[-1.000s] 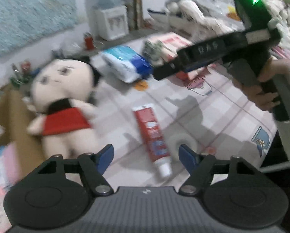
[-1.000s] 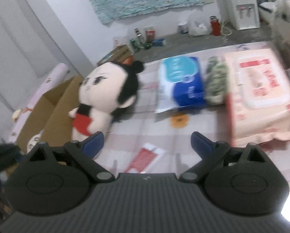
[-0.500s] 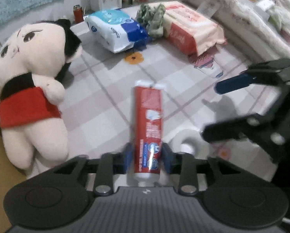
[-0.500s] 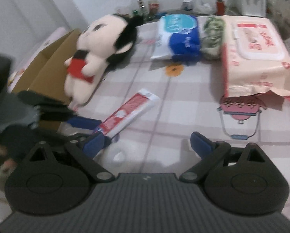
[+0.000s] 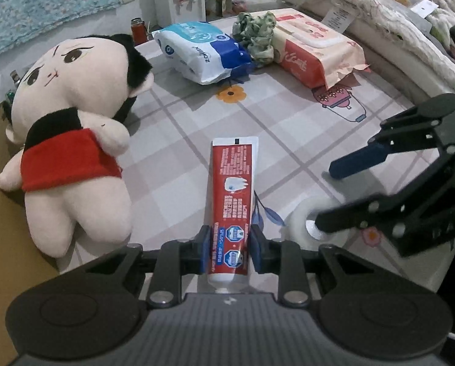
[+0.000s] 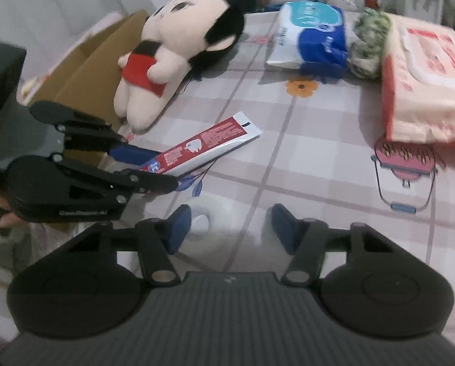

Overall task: Organize soft objects
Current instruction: 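Grasp the red toothpaste tube with left tool while right tool grasps tape roll, then carry the toothpaste and tape roll into the box and release them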

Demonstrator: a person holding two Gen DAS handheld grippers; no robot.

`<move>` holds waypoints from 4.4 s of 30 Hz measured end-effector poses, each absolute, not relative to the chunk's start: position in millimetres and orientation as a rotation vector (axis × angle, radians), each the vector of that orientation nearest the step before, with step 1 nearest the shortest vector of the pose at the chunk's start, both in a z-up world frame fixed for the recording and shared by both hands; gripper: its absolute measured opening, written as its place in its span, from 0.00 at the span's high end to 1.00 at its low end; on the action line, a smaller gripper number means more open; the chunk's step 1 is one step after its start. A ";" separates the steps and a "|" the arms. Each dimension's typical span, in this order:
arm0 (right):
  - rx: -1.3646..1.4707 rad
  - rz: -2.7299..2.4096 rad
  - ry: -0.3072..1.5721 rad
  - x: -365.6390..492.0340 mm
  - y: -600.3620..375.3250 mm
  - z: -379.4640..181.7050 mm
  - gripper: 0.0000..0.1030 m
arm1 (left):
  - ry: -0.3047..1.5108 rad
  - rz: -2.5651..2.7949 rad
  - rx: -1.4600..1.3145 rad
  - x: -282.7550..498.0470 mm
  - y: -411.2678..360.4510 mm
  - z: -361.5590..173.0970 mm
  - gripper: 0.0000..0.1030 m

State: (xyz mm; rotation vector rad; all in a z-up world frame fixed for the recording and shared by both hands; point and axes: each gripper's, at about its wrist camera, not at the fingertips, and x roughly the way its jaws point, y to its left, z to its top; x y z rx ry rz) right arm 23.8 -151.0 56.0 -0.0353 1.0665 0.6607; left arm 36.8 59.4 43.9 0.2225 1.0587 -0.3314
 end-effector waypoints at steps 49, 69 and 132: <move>-0.204 0.701 0.767 -57.3 -62.5 135.1 0.88 | 0.684 -0.134 0.065 -96.9 183.6 193.9 0.84; -0.085 0.892 0.745 -59.5 -3.7 174.0 0.88 | 0.688 0.056 0.046 -119.5 248.2 225.8 0.86; -0.617 1.060 1.030 -29.2 189.5 115.8 0.87 | 1.011 0.101 0.033 -112.3 308.5 153.8 0.43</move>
